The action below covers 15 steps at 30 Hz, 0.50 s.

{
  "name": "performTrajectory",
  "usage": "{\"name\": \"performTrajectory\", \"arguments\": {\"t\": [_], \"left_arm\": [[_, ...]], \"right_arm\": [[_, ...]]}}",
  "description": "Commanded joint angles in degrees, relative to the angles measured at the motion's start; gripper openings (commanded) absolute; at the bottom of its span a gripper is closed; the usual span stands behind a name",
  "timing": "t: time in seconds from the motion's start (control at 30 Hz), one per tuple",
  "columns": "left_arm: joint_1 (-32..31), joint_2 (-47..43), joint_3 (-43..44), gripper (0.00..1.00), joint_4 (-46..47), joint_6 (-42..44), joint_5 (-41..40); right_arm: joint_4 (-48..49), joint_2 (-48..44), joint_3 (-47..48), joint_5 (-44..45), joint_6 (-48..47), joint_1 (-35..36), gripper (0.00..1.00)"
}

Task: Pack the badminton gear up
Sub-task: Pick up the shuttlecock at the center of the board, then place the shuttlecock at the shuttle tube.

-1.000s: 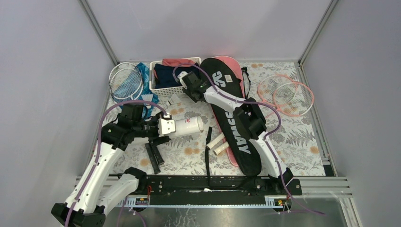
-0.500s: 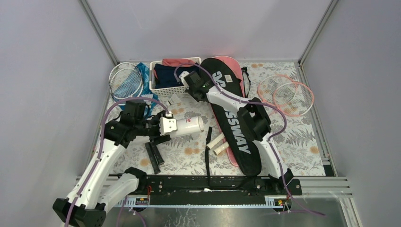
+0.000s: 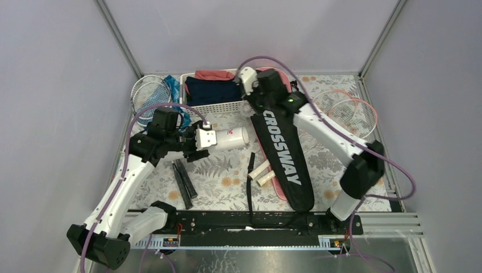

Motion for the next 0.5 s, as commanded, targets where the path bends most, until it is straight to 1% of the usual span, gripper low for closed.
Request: {"name": "performTrajectory", "arguments": {"t": [0.0,0.17,0.3,0.4,0.47], "left_arm": [[0.3,1.6,3.3,0.56,4.8,0.7,1.6],[0.7,3.1,2.3,0.56,8.0,1.5,3.4],[1.2,4.6,1.2,0.55,12.2,-0.2,5.3],[1.5,5.9,0.6,0.55,15.6,-1.2,5.2],[1.7,6.8,0.4,0.54,17.5,-1.6,5.6]], "right_arm": [[-2.2,-9.9,-5.6,-15.3,1.1,-6.4,0.00],[-0.7,-22.2,-13.7,-25.0,1.6,-13.2,0.00],[-0.4,-29.8,-18.7,-28.2,1.3,-14.8,0.00],[-0.5,-33.7,-20.4,-33.3,3.1,-15.8,0.00],[-1.2,-34.8,-20.3,-37.4,4.7,-16.1,0.00]]}}
